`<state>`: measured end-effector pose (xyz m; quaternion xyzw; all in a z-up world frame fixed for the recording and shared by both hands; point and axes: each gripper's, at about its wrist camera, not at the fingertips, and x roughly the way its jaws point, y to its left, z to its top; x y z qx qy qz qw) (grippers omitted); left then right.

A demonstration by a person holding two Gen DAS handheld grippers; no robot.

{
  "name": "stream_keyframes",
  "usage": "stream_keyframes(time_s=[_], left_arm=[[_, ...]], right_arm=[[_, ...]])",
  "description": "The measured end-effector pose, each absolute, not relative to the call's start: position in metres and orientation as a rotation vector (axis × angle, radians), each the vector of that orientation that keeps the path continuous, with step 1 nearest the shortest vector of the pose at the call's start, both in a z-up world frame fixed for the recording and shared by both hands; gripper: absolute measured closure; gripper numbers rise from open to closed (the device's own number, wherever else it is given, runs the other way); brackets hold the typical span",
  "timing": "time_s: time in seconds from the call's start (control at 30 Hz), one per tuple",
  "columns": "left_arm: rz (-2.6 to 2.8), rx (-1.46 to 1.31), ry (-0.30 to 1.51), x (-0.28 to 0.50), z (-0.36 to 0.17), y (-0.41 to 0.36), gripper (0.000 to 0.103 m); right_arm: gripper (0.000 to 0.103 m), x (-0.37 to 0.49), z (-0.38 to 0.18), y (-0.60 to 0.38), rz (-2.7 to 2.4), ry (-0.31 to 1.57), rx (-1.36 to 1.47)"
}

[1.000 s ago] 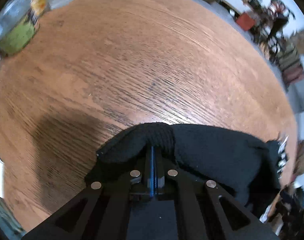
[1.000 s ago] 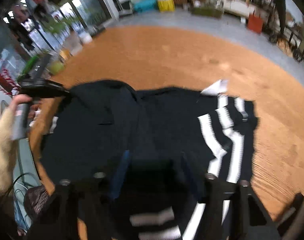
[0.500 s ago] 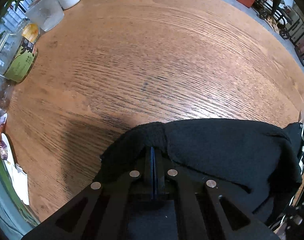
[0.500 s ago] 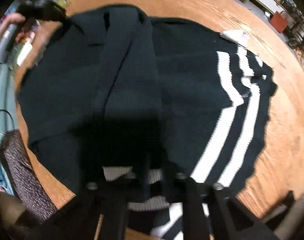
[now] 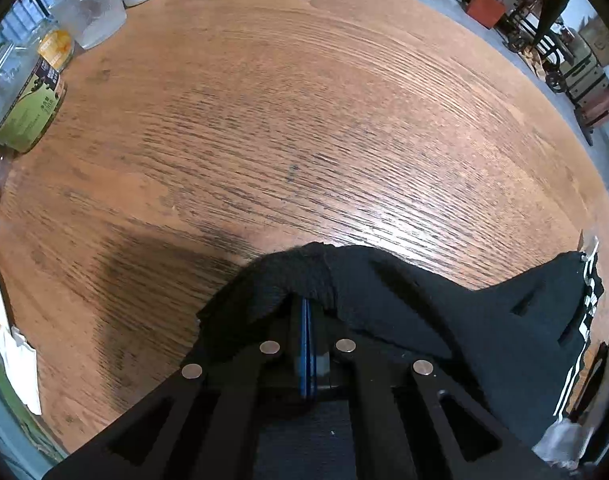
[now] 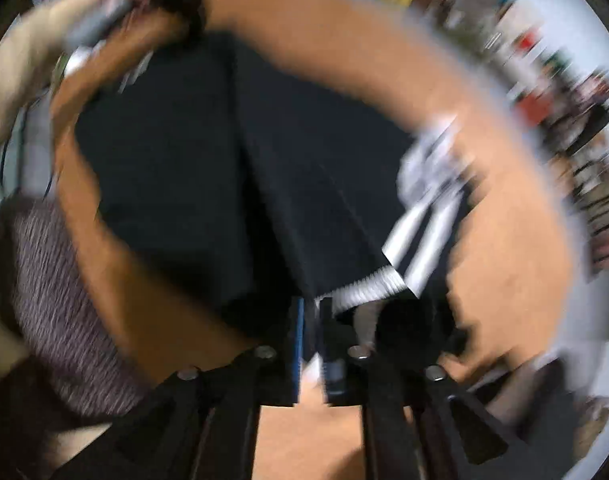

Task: Fold clothes

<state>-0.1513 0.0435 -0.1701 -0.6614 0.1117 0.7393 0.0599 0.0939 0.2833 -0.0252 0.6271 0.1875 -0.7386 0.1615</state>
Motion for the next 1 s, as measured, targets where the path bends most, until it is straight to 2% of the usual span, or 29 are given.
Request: stream_keyframes(time_s=[0.03, 0.1, 0.17, 0.2, 0.3, 0.37, 0.47, 0.63, 0.83, 0.9, 0.93, 0.97, 1.0], left_arm=[[2.237, -2.000, 0.338, -0.149, -0.169, 0.043, 0.099], [2.237, -1.995, 0.336, -0.147, -0.166, 0.043, 0.099], [2.243, -1.986, 0.317, -0.152, -0.165, 0.045, 0.099], [2.249, -1.976, 0.308, -0.166, -0.174, 0.043, 0.099], [2.252, -1.960, 0.300, -0.171, -0.174, 0.035, 0.099], [2.249, -1.965, 0.296, -0.164, -0.164, 0.024, 0.099], [2.243, -1.967, 0.316, -0.159, -0.155, 0.018, 0.099], [2.221, -1.972, 0.383, -0.168, -0.153, 0.033, 0.099], [2.152, -2.033, 0.435, -0.190, -0.157, 0.040, 0.099], [2.131, -2.049, 0.457, -0.193, -0.157, 0.042, 0.099], [2.123, -2.047, 0.470, -0.193, -0.157, 0.043, 0.099], [2.117, -2.045, 0.481, -0.195, -0.157, 0.046, 0.099], [2.113, -2.040, 0.483, -0.199, -0.156, 0.049, 0.099]], right_arm=[[0.064, 0.094, -0.024, 0.283, -2.102, 0.500, 1.786], [0.060, 0.093, -0.022, 0.283, -2.089, 0.431, 1.777], [0.051, 0.083, -0.014, 0.284, -2.114, 0.368, 1.735], [0.049, 0.065, -0.005, 0.286, -2.164, 0.336, 1.693], [0.050, -0.002, 0.007, 0.290, -2.268, 0.157, 1.624], [0.058, -0.054, 0.000, 0.289, -2.279, -0.032, 1.617], [0.064, -0.118, -0.025, 0.284, -2.243, -0.298, 1.657], [0.062, -0.147, -0.070, 0.249, -2.211, -0.342, 1.754], [0.053, -0.170, -0.078, 0.226, -2.238, -0.297, 1.718], [0.055, -0.177, -0.079, 0.219, -2.249, -0.281, 1.701], [0.063, -0.181, -0.080, 0.215, -2.255, -0.273, 1.693], [0.083, -0.185, -0.081, 0.212, -2.260, -0.265, 1.685], [0.093, -0.188, -0.082, 0.208, -2.265, -0.257, 1.676]])
